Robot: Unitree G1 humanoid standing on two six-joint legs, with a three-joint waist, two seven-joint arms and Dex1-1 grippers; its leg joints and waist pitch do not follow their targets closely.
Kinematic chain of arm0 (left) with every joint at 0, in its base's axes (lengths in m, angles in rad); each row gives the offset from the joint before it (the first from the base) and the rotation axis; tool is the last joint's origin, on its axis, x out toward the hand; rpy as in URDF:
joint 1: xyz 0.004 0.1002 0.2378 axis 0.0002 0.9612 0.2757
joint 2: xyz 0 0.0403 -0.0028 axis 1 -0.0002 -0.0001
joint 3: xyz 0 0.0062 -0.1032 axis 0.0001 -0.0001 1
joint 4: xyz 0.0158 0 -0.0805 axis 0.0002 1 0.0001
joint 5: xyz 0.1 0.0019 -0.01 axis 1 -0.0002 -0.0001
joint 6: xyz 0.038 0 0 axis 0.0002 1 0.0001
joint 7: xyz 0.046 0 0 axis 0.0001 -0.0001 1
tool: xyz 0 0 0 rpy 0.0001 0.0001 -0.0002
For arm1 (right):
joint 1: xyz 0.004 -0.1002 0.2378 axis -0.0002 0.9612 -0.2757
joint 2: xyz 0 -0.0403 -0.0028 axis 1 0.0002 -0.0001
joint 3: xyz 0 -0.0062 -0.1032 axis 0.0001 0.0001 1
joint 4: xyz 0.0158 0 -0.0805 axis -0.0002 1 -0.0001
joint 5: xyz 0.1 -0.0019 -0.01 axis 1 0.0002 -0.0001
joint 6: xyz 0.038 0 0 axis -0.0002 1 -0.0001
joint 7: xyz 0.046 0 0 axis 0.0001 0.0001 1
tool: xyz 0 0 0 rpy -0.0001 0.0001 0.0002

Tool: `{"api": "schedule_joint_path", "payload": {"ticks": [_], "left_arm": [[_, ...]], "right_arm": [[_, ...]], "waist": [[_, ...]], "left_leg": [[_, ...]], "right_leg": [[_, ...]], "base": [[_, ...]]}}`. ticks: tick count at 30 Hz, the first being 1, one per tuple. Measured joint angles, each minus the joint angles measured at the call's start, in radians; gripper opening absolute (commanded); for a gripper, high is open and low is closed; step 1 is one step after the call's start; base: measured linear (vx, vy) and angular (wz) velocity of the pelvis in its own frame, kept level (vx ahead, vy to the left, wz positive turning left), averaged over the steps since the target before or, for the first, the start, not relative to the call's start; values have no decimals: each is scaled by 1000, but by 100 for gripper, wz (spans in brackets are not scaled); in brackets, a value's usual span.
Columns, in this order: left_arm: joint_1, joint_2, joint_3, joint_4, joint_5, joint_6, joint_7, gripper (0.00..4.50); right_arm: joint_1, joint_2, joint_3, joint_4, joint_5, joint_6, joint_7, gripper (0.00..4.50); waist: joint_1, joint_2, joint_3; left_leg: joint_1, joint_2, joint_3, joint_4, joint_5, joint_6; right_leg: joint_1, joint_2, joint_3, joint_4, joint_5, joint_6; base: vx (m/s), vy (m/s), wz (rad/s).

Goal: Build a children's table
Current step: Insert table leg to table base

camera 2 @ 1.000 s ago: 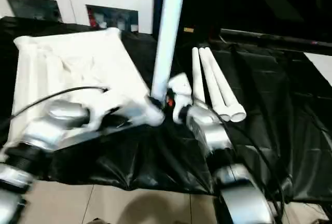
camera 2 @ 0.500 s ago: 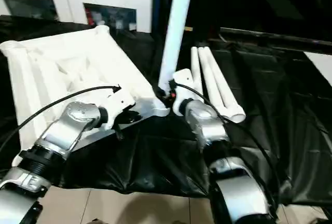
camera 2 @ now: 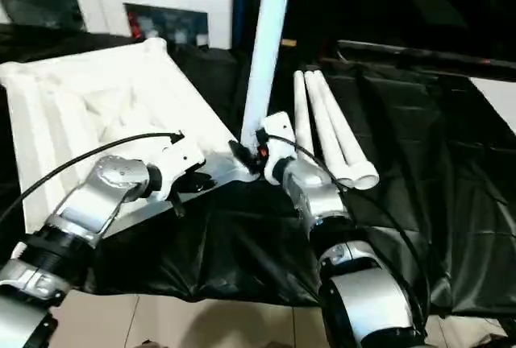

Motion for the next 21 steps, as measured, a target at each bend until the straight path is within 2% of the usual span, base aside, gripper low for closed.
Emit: {"api": "schedule_joint_path", "payload": {"ticks": [6,12,16,21], "left_arm": [[5,28,0,-1,-7,-24,-33,0],[21,90,0,-1,-39,-109,-134,0],[39,122,3,-3,-72,-163,-215,0],[44,154,-3,-3,-90,-216,-292,0]], "right_arm": [[2,-16,6,-5,0,-4,84,395],[19,-71,55,-56,-10,3,243,395],[57,-116,97,-65,-24,29,355,395],[69,-166,130,-109,-47,37,461,395]], "waist": [[2,1,0],[13,2,2],[28,4,3],[32,4,5]], "left_leg": [[0,0,0,0,0,0],[-2,0,0,0,0,0],[-4,0,0,0,-1,1],[-5,0,0,0,-1,1]], "right_leg": [[0,0,0,0,0,0],[-1,0,0,-1,0,0],[-1,0,-1,-4,0,0],[-1,0,-1,-4,0,0]], "base": [[0,0,0],[0,0,0],[0,0,0],[0,0,0]]}}
